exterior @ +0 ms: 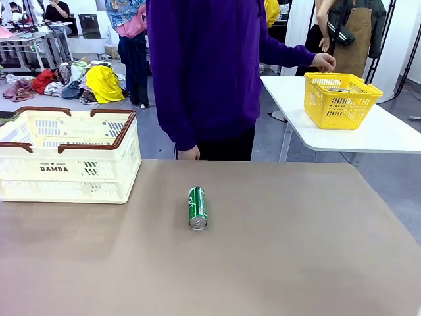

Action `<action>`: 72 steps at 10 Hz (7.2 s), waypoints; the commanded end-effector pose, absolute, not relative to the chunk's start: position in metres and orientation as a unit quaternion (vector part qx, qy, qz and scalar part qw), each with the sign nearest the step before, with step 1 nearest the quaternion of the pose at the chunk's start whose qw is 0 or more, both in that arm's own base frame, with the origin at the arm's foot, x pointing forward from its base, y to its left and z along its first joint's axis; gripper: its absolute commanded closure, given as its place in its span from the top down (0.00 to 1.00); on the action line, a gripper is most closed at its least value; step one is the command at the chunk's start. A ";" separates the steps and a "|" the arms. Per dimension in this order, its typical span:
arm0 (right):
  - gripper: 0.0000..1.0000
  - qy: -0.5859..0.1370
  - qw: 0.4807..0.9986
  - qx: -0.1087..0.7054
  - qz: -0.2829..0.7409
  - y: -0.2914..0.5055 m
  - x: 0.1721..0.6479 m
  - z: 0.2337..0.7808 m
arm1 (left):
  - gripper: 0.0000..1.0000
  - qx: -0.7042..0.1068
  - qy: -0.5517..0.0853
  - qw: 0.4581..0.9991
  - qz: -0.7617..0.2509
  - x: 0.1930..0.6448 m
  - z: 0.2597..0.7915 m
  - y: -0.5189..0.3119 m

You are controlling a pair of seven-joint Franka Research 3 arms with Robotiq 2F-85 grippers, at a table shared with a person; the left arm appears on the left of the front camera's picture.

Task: Place the drinks into the Shopping basket.
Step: Pick up one drink and place it into the Shopping basket.

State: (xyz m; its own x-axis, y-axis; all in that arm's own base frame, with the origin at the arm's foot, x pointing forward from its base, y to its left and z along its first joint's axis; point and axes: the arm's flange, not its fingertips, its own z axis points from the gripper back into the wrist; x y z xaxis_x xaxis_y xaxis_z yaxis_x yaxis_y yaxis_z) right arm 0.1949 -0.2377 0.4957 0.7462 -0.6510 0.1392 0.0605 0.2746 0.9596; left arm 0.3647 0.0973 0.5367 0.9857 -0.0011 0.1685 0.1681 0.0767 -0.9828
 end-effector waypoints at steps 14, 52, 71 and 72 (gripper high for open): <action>1.00 -0.279 0.747 0.559 -0.226 -0.239 0.197 0.497 | 1.00 -0.686 -0.066 0.722 -0.060 0.362 0.536 0.092; 1.00 -0.279 0.747 0.559 -0.226 -0.239 0.197 0.497 | 1.00 -0.328 -0.033 0.942 -0.063 0.336 0.568 -0.024; 1.00 -0.279 0.747 0.559 -0.226 -0.239 0.197 0.497 | 1.00 -0.201 -0.101 0.969 0.100 0.392 0.569 -0.172; 1.00 -0.279 0.747 0.559 -0.226 -0.239 0.197 0.497 | 1.00 -0.165 -0.107 0.978 0.075 0.395 0.567 -0.212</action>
